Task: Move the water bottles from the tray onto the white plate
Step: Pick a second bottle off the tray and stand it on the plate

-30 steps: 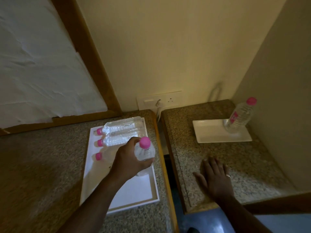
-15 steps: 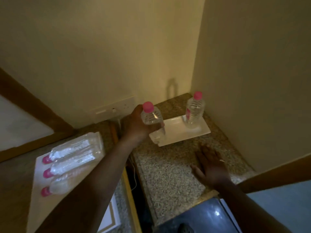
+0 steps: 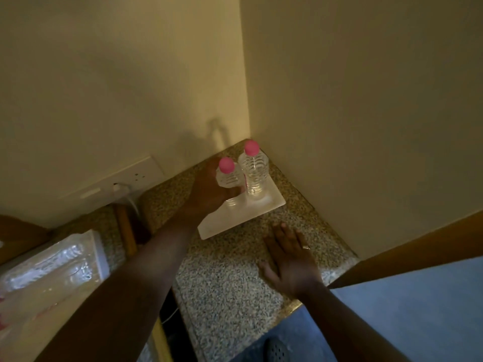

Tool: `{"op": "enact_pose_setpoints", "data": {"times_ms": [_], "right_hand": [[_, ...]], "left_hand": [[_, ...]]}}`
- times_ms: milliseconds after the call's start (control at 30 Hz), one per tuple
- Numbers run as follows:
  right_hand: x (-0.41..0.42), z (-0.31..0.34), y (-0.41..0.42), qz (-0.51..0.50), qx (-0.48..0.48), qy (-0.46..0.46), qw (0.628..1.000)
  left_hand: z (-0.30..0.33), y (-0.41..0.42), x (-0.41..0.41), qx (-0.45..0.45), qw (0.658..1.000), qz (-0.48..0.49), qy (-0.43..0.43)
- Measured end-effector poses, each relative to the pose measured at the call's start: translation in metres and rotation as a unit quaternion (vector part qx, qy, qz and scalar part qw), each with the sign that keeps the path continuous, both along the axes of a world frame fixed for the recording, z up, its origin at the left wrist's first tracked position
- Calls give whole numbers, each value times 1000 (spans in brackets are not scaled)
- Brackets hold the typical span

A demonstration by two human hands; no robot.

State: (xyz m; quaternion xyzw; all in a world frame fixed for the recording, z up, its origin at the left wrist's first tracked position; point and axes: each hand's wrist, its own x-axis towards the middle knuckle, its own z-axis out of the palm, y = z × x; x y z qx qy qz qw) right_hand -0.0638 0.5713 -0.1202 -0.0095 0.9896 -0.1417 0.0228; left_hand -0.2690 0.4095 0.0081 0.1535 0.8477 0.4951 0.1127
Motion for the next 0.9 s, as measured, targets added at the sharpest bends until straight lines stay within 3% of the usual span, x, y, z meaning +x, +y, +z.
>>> {"op": "enact_pose_setpoints", "data": {"times_ms": [367, 600, 767, 900], "right_hand": [[-2, -2, 2, -1, 19, -13, 1000], [-3, 3, -9, -23, 32, -24, 999], [-3, 4, -40, -28, 29, -28, 999], [2, 4, -71, 10, 40, -41, 998]], "left_hand": [[1, -12, 5, 13, 1000, 15, -20], [0, -114, 63, -107, 985, 112, -77], [2, -220, 118, -201, 973, 114, 17], [0, -288, 149, -324, 933, 104, 116]]}}
